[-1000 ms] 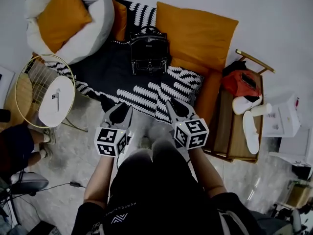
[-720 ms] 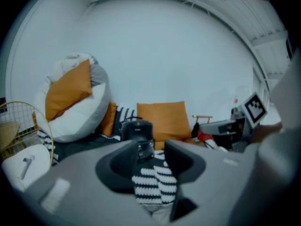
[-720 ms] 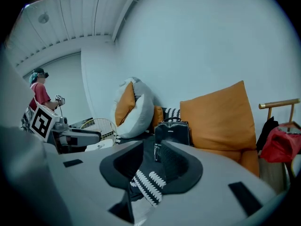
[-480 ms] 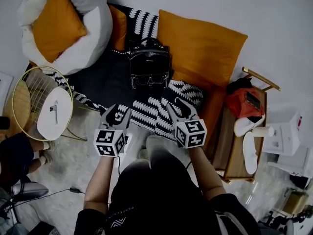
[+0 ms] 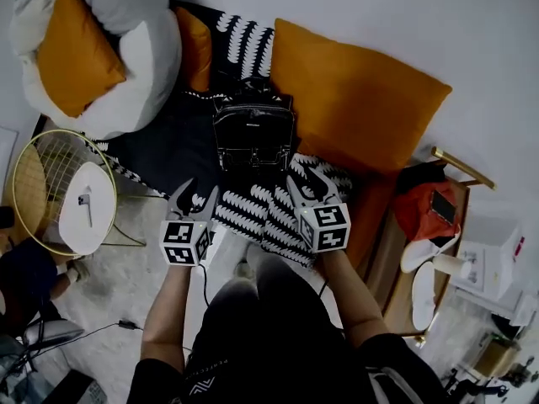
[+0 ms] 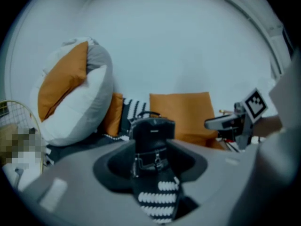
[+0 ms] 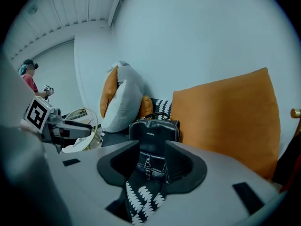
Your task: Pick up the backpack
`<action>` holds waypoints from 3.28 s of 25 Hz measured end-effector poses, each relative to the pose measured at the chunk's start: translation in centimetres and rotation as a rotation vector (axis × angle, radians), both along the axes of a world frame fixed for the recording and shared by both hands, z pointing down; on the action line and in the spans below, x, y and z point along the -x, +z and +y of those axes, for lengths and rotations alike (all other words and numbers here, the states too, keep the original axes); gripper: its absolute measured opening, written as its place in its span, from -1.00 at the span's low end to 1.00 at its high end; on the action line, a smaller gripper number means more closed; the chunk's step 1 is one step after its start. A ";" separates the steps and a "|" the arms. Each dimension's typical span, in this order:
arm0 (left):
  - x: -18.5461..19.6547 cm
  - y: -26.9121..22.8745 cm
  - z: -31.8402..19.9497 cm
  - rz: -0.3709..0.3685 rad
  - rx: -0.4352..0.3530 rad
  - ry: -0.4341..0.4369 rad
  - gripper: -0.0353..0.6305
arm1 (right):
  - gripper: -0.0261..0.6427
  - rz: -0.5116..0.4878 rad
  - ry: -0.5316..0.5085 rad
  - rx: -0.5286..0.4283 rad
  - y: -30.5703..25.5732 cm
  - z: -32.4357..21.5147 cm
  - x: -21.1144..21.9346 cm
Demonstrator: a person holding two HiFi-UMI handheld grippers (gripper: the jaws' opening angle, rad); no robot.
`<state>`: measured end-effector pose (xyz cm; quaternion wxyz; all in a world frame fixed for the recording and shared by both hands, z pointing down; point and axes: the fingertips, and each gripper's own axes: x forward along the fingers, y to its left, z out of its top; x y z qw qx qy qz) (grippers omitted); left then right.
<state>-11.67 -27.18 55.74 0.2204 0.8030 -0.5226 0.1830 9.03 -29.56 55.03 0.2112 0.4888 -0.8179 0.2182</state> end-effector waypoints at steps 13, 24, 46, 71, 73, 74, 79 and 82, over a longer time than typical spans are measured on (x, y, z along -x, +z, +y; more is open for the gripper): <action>-1.9 6.4 -7.8 -0.063 0.095 0.068 -0.29 | -0.50 0.014 -0.017 0.073 6.6 -8.8 -0.1; -1.1 11.0 -13.0 -0.090 0.126 0.026 -0.29 | -0.46 0.075 -0.101 0.065 11.1 -12.5 0.4; -2.5 15.4 -16.2 -0.089 0.181 0.021 -0.39 | -0.49 0.131 -0.121 -0.003 12.8 -14.5 0.3; -3.6 11.8 -13.1 -0.091 0.188 0.102 -0.71 | -0.71 0.118 -0.041 0.040 10.1 -11.9 -0.5; -3.6 11.1 -12.5 -0.063 0.188 0.094 -0.72 | -0.72 0.119 -0.037 0.029 9.2 -11.3 -0.4; -3.6 10.7 -12.2 -0.054 0.186 0.096 -0.72 | -0.72 0.121 -0.037 0.020 8.7 -11.0 -0.3; -3.7 7.8 -10.4 -0.038 0.157 0.112 -0.73 | -0.73 0.126 -0.034 -0.027 5.6 -9.6 -0.2; -3.8 5.4 -8.7 -0.033 0.130 0.121 -0.74 | -0.74 0.124 -0.027 -0.051 3.3 -8.1 -0.3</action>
